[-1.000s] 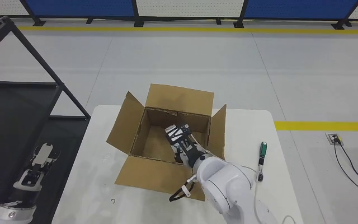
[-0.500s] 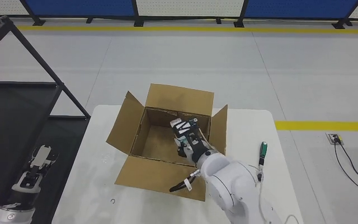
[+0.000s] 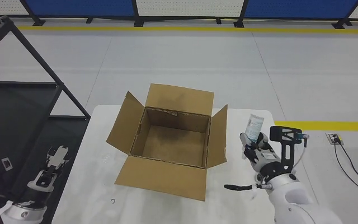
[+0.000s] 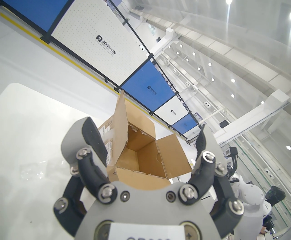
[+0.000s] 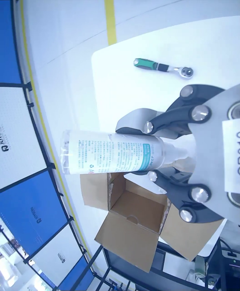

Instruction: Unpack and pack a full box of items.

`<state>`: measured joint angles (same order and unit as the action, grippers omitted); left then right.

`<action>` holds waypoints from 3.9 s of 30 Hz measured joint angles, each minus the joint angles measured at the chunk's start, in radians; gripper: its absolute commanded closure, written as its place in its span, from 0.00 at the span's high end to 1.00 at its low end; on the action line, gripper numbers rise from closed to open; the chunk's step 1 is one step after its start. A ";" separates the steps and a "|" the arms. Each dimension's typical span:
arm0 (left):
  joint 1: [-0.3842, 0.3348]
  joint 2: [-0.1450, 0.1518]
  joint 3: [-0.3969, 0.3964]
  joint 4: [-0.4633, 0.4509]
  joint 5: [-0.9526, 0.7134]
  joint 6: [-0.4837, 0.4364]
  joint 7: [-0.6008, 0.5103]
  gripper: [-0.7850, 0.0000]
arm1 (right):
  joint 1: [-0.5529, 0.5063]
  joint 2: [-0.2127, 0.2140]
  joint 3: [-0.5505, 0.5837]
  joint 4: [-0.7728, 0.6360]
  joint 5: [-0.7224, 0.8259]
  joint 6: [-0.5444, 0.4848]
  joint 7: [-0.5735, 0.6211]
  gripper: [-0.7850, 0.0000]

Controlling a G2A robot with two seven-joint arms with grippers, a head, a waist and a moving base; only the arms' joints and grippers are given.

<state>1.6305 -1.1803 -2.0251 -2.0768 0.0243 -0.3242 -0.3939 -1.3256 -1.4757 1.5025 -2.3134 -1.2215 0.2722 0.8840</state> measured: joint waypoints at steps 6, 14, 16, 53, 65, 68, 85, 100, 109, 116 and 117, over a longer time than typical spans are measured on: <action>-0.013 0.002 0.019 -0.005 0.013 0.009 -0.001 1.00 | 0.039 0.014 0.113 0.225 0.125 -0.094 0.111 0.00; -0.026 0.004 0.036 -0.013 0.029 0.024 0.007 1.00 | 0.185 0.034 0.144 0.568 0.135 -0.152 0.178 0.00; -0.025 0.004 0.040 -0.014 0.033 0.026 0.009 1.00 | 0.215 0.036 0.133 0.631 0.123 -0.156 0.173 0.00; -0.009 0.009 0.038 -0.014 0.026 0.045 0.028 1.00 | 0.341 0.066 0.040 0.866 0.086 -0.088 0.171 0.53; -0.005 0.011 0.008 -0.004 0.017 0.040 0.046 1.00 | 0.246 0.078 0.083 0.673 0.164 -0.095 0.118 0.65; -0.010 0.012 -0.009 0.008 0.013 0.044 0.055 1.00 | 0.179 0.082 0.115 0.558 0.225 -0.127 0.090 0.66; -0.004 0.012 -0.030 0.030 0.031 0.043 0.086 1.00 | -0.154 0.100 0.160 0.122 0.509 -0.448 -0.134 0.67; 0.025 0.009 -0.032 0.017 0.028 0.030 0.099 1.00 | -0.071 0.104 -0.079 0.147 0.248 -0.293 -0.127 0.75; 0.027 0.009 -0.032 0.016 0.037 0.031 0.102 1.00 | -0.030 0.105 -0.136 0.206 0.221 -0.257 -0.136 0.38; 0.021 0.009 -0.026 0.017 0.043 0.031 0.101 1.00 | -0.039 0.110 -0.136 0.193 0.207 -0.239 -0.140 0.29; 0.020 0.009 -0.025 0.018 0.043 0.031 0.102 1.00 | -0.039 0.110 -0.136 0.191 0.206 -0.238 -0.140 0.25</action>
<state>1.6509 -1.1712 -2.0501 -2.0589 0.0672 -0.2932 -0.2921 -1.3647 -1.3655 1.3667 -2.1224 -1.0151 0.0339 0.7443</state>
